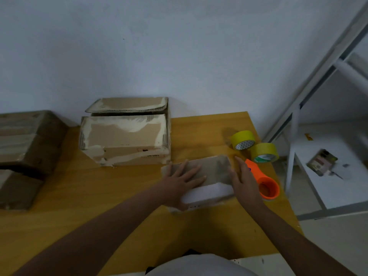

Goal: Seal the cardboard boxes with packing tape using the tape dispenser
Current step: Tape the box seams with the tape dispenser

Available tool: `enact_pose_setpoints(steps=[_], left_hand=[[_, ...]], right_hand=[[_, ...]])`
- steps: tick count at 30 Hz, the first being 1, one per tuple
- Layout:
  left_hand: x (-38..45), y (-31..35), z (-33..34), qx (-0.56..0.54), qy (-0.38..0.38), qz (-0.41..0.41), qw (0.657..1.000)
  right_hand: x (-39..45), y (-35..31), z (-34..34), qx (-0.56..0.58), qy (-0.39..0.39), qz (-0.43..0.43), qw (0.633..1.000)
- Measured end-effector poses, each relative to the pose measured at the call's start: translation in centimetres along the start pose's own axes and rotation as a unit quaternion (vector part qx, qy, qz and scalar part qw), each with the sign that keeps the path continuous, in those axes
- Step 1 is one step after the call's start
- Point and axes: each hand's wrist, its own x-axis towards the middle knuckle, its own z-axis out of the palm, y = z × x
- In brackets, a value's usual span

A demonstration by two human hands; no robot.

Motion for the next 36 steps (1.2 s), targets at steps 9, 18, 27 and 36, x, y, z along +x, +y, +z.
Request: enact_pose_setpoints(steps=[9,18,27,36], left_hand=[[-1.5,0.2,1.5,-0.027,0.126,-0.062,0.99],[-2.0,4.2,3.1,-0.458,0.31,-0.223,0.802],[4.1,2.6,-1.3,-0.431,0.311,-0.201,0.823],[1.6,4.4,3.7,-0.234,0.18,-0.079,0.952]], right_hand=[[1.4,1.9,-0.3,-0.103,-0.035,-0.003,0.994],[-3.5,3.9,-0.1,0.008,0.035,0.034,0.999],[-4.1,2.9,1.2,0.069,-0.013,0.076,0.995],[-3.8,2.5,1.9,0.082,-0.039,0.073,0.993]])
